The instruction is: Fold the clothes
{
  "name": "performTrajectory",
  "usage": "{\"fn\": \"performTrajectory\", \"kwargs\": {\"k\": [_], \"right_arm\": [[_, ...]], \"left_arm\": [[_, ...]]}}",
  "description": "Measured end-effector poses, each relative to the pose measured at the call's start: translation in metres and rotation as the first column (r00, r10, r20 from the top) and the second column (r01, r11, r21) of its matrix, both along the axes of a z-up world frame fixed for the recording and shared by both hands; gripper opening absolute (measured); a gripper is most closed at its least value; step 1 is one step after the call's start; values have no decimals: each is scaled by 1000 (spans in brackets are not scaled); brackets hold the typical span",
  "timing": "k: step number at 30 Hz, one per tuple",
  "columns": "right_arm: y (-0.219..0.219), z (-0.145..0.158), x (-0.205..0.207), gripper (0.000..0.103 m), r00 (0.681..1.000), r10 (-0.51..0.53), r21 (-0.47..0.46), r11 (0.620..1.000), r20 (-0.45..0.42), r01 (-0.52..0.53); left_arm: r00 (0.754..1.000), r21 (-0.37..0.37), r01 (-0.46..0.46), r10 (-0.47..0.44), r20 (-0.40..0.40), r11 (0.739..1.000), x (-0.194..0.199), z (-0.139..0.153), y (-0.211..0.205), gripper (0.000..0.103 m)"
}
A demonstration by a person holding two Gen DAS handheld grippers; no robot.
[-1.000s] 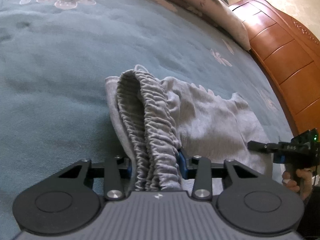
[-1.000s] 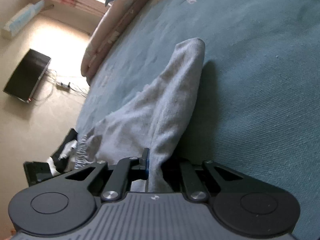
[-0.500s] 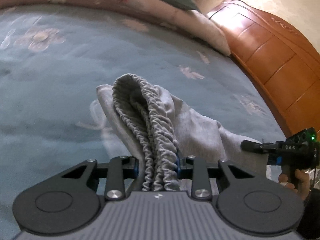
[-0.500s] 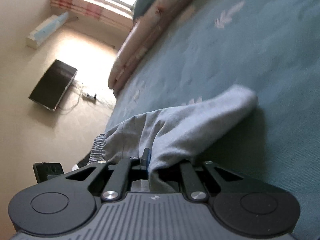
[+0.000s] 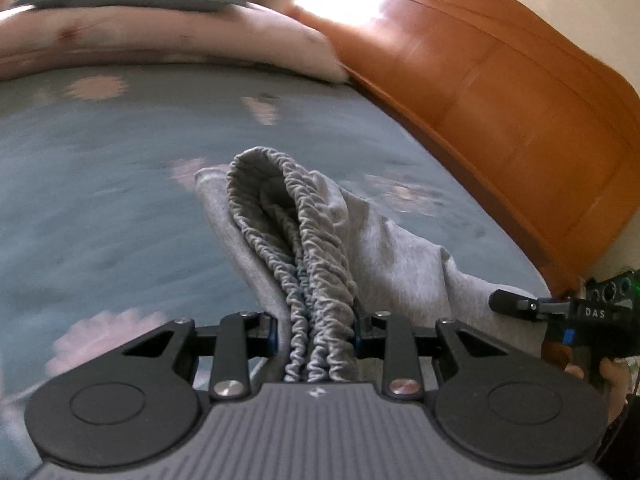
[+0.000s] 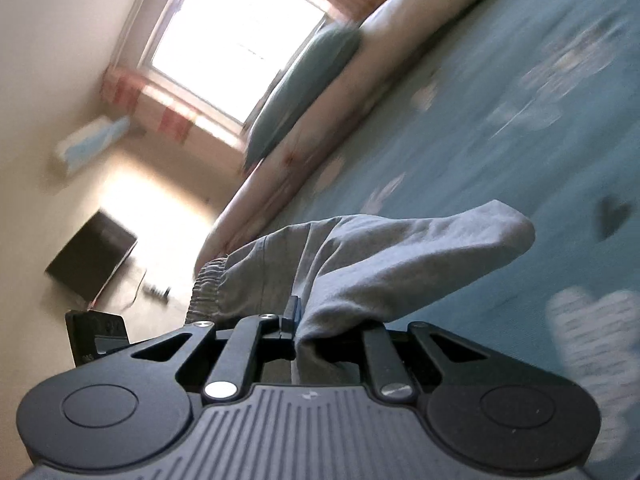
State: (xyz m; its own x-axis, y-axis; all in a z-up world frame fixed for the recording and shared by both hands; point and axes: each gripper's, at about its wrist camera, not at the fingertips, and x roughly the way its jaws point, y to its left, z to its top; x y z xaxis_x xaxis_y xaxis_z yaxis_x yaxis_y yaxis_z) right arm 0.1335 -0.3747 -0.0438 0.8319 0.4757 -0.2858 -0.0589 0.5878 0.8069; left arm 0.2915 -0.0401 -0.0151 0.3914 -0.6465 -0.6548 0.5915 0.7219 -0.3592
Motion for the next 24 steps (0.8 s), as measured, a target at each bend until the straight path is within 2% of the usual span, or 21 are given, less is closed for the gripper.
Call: {"fn": "performTrajectory", "kwargs": {"k": [6,11,18,24], "right_arm": [[-54,9,-24,16,987,-158,-59,985,38,160],[-88,2,-37,18,958,-282,-68,956,53,285],[-104,-11,-43,18,906,-418,-134,896,61,422],[-106,-28,-35,19,882,-467,-184,864,54,469]], "left_arm": [[992,27,129,-128,-5,991,20,1,-110,29],[975,40,223,-223,-7,974,27,-2,-192,29],[949,93,316,-315,-28,944,37,-11,-280,29],[922,171,386,-385,-38,907,38,-27,-339,29]]}}
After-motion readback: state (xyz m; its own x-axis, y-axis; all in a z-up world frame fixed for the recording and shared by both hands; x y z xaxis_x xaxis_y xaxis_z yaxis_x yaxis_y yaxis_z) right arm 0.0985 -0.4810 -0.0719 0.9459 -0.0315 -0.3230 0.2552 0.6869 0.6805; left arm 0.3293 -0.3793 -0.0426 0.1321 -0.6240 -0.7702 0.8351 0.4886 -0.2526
